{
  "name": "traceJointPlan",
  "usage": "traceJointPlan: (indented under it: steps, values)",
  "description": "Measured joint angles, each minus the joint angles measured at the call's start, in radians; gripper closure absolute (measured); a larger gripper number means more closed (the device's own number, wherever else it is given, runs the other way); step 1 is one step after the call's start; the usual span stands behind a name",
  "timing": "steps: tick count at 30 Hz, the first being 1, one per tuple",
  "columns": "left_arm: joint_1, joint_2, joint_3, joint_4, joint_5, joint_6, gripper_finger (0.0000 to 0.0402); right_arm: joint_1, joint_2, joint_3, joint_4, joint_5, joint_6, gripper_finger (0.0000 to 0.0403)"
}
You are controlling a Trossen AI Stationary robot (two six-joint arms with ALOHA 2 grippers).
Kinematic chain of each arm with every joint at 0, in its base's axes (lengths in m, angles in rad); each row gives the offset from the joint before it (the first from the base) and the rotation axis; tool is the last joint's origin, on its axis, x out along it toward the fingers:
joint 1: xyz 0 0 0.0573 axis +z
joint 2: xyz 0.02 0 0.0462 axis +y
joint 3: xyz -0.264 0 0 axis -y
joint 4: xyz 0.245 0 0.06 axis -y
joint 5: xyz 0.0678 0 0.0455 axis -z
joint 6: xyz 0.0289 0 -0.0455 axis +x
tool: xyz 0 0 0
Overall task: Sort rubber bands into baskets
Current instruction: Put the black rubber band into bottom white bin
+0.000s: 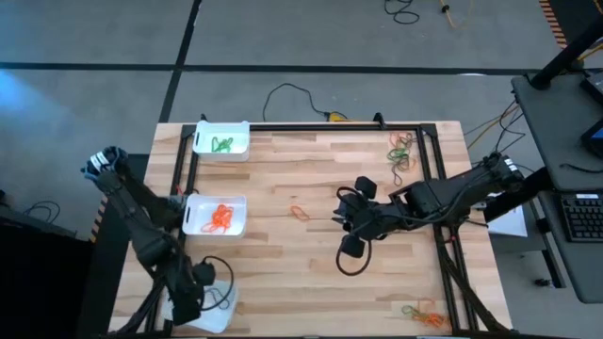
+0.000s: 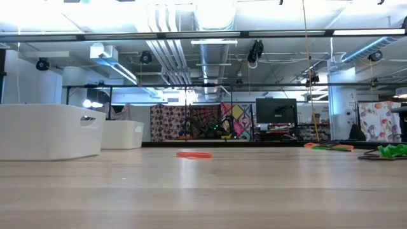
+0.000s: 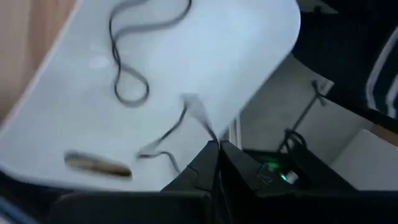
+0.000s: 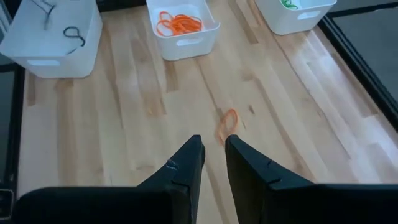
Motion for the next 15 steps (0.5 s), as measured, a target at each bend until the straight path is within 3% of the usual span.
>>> traceJointPlan:
  steps: [8,15]
  values:
    - [0.075,0.142,-0.011,0.001,-0.027,0.182,0.0402,0.003,0.003,0.000,0.011,-0.038,0.043,0.0329]
    - [0.093,0.240,-0.014,-0.041,-0.116,0.246,0.0400,0.002,0.006,0.000,0.008,-0.034,0.040,0.0318]
